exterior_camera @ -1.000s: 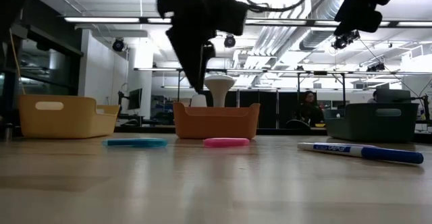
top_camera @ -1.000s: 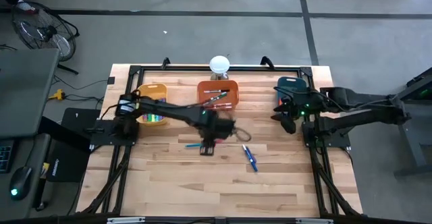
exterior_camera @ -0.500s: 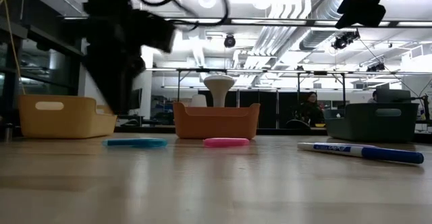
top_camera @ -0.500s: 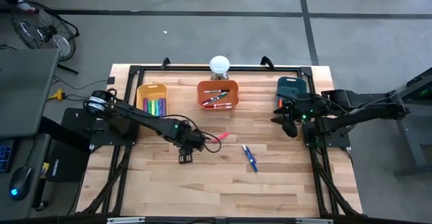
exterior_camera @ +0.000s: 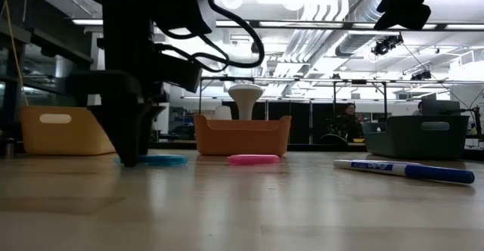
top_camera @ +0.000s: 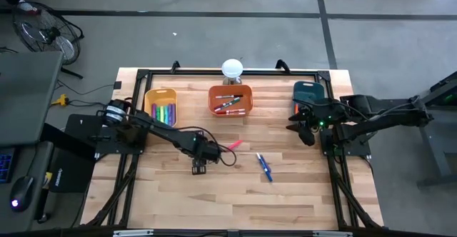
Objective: Pick & Place Markers
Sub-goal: Put the blue pen into the blue bin
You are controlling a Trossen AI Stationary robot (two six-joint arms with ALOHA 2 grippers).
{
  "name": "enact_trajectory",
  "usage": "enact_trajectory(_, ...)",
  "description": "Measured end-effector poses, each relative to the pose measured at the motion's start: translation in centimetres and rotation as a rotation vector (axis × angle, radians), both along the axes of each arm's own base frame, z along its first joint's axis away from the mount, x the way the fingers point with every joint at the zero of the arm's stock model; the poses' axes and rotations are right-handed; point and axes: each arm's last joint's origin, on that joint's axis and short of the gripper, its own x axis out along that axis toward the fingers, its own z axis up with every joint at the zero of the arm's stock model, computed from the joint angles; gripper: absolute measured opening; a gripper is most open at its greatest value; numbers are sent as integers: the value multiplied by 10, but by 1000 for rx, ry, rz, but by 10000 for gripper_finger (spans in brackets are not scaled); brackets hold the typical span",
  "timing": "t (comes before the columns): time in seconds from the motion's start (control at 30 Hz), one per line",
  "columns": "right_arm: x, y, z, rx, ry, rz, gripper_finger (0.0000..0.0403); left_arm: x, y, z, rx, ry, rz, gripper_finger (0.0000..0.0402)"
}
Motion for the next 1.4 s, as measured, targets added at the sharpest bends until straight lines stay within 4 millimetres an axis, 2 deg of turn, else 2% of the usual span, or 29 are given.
enact_trajectory(0.3,0,0,0,2,1,9,183,0,5,-8,-16,-22,-6,176)
enact_trajectory(0.63,3,1,-2,-1,1,12,183,-9,26,-26,-151,9,28,168)
enact_trajectory(0.8,10,7,-23,-3,-6,36,183,-10,28,-28,-130,10,29,119)
enact_trajectory(1.03,20,22,-67,78,-113,65,183,-9,28,-28,-96,-3,21,29)
enact_trajectory(1.23,22,33,-101,110,-269,75,183,-8,28,-28,-100,-24,23,23)
enact_trajectory(1.4,20,39,-114,47,-441,85,183,4,27,-19,-86,-74,29,23)
